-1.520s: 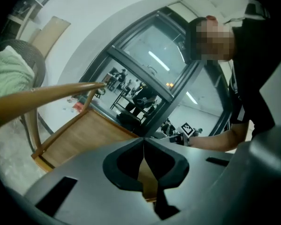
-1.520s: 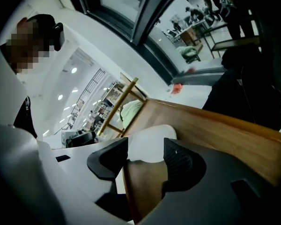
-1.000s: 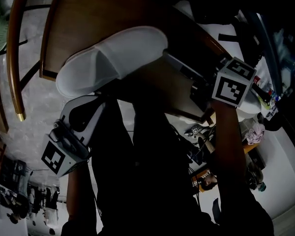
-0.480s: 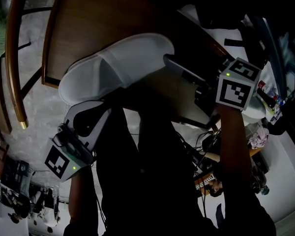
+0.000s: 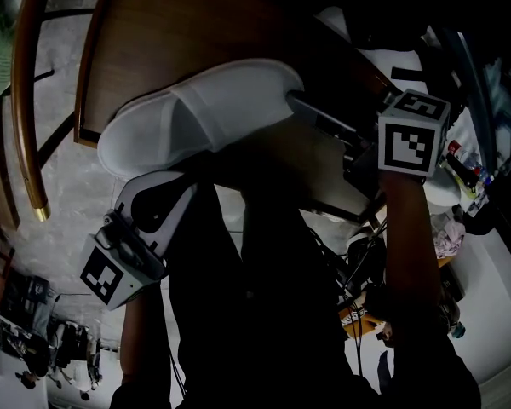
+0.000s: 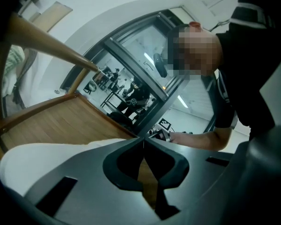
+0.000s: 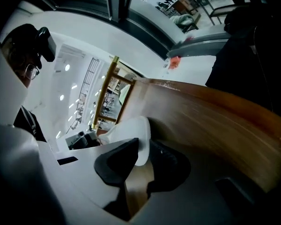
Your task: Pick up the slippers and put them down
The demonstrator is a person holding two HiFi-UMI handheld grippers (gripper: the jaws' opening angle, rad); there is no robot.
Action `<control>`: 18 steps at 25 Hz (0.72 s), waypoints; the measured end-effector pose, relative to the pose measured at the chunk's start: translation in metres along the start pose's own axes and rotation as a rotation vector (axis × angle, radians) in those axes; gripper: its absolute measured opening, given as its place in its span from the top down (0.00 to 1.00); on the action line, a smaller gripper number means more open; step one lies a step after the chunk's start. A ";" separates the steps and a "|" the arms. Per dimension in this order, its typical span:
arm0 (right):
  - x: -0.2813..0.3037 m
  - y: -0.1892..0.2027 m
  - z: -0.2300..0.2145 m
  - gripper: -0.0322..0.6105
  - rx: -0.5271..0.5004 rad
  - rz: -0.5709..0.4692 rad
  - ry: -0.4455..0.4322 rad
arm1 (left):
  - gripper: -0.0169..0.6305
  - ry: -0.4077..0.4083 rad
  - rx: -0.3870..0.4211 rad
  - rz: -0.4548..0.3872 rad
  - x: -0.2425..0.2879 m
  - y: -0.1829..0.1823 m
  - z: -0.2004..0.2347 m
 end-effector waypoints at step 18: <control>-0.058 -0.005 0.039 0.88 -0.037 -0.228 -0.076 | 0.95 -0.019 0.071 -0.026 -0.014 -0.018 -0.010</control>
Point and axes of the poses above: the fingertips, and each gripper's own axes: x forward along the fingers, z to its left, y out of its underside, the point moved 3 cm from there along -x, backward along the fingers, and after that the axes turned 3 degrees about y, right-handed, at the moved point
